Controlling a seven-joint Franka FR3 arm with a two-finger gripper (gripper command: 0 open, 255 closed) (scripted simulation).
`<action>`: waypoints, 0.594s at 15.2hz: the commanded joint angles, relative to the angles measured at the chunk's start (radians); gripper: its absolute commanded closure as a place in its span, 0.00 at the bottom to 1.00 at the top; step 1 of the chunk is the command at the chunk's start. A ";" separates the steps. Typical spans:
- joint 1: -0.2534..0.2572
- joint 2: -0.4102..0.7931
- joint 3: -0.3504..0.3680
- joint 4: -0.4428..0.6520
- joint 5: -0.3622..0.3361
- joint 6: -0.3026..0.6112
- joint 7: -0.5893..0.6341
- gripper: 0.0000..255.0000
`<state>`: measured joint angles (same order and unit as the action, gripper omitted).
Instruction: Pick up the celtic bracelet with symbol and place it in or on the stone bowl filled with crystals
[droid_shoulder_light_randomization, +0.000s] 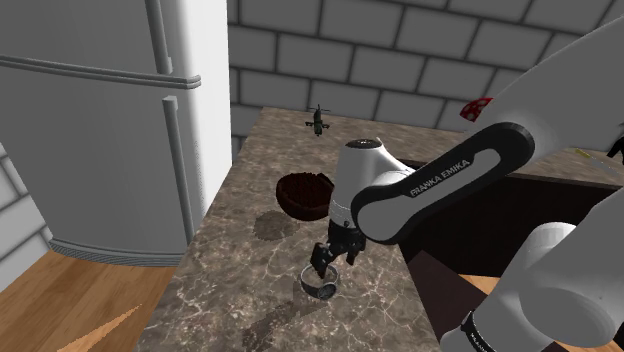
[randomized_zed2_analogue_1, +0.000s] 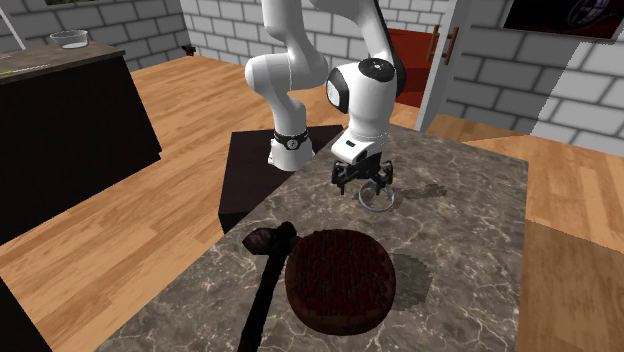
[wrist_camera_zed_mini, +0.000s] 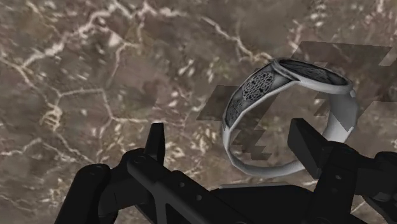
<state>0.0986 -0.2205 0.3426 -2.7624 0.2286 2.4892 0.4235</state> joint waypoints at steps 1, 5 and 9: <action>0.000 0.023 0.004 -0.006 -0.002 0.030 0.003 0.00; 0.000 0.023 0.004 -0.006 -0.002 0.030 0.003 0.00; 0.000 0.023 0.004 -0.006 -0.002 0.029 0.003 1.00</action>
